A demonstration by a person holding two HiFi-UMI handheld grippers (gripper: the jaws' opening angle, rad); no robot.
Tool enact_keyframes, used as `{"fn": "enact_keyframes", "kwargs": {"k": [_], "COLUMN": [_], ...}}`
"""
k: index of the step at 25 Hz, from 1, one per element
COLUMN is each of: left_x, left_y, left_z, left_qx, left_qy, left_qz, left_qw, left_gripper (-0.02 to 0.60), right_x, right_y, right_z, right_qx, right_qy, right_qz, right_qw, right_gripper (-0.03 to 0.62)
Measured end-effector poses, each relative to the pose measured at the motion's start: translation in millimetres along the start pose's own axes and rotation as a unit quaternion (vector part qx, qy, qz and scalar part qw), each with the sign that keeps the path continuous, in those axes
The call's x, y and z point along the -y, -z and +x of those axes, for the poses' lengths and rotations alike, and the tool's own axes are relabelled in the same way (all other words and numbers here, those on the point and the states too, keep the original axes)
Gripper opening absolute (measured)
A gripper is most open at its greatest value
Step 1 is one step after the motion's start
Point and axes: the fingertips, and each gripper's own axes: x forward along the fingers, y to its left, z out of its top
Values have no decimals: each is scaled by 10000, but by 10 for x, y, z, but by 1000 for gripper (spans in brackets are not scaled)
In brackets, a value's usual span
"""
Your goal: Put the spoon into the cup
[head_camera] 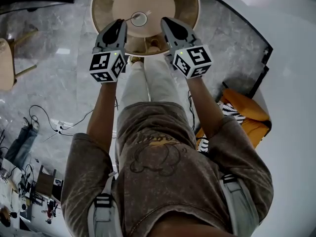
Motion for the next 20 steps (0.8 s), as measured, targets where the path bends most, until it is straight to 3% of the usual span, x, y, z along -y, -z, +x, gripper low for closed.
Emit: {"fn": "enact_keyframes", "kwargs": {"k": [20], "left_x": [-258], "left_y": [661], "left_z": [546], "left_qx": [-522], "left_qy": [-249], "left_qz": [-175], "left_qw": [9982], "left_gripper": [55], "right_x": [148], "right_y": [171], "right_z": [20], "right_qx": [-153], "right_qy": [29], "right_qz": [157], "right_qw": [9998], "right_gripper": [17]}}
